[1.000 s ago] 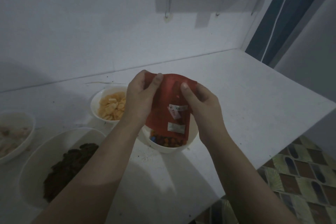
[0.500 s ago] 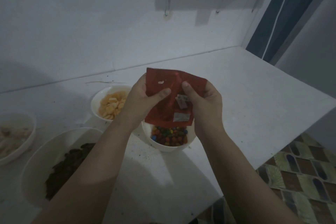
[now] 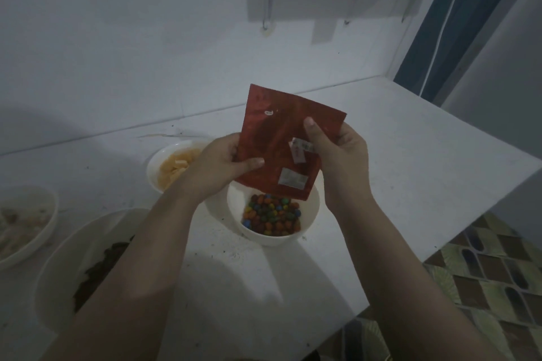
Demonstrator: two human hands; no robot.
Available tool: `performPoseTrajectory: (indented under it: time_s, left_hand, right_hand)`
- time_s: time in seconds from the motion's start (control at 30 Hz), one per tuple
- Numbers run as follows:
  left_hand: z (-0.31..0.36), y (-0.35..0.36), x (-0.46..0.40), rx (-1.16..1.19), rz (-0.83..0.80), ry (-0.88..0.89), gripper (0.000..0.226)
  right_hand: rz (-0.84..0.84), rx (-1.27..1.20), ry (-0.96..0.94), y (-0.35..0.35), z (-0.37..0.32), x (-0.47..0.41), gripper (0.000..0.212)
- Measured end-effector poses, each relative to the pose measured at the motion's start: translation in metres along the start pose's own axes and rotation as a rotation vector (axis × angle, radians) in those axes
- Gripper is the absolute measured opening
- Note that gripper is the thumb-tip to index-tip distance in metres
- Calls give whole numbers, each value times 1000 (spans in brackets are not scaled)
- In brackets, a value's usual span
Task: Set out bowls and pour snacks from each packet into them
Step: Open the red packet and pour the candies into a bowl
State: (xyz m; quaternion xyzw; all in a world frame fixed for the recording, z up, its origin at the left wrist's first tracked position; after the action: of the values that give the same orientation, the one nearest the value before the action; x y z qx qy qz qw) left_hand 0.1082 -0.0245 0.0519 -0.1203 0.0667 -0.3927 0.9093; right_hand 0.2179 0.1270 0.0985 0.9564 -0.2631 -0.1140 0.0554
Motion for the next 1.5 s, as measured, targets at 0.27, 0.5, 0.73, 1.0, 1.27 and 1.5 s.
performPoseTrajectory:
  time_s: [0.27, 0.5, 0.73, 1.0, 1.27, 1.5]
  left_hand:
    - [30, 31, -11, 144, 96, 103, 23]
    - [49, 141, -35, -27, 56, 136, 47]
    - [64, 314, -32, -159, -134, 256, 46]
    - [-25, 487, 17, -168, -470, 113, 34]
    - [-170, 574, 31, -222, -594, -108, 28]
    - [-348, 634, 37, -256, -631, -266, 26]
  right_hand:
    - [-36, 205, 218, -41, 34, 20, 20]
    - [346, 231, 74, -164, -4, 69, 26]
    - [678, 396, 93, -318, -14, 178, 39]
    - [878, 491, 379, -452, 79, 303, 43]
    - [812, 665, 855, -523, 241, 382, 35]
    - [963, 348, 1122, -589, 447, 454, 42]
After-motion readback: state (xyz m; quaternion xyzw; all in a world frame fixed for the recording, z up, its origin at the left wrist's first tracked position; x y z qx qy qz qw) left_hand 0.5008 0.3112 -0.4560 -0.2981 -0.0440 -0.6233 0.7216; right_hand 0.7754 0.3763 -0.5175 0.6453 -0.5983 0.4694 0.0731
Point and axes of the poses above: each hand's wrist, its own x-axis away from the middle knuckle, its own y-axis out of the palm, z = x × y, the point moved 10 cm from there along -x, towards the middle knuckle, and after that the axes turned 7 degrees about -z, right-handed, at the moved point
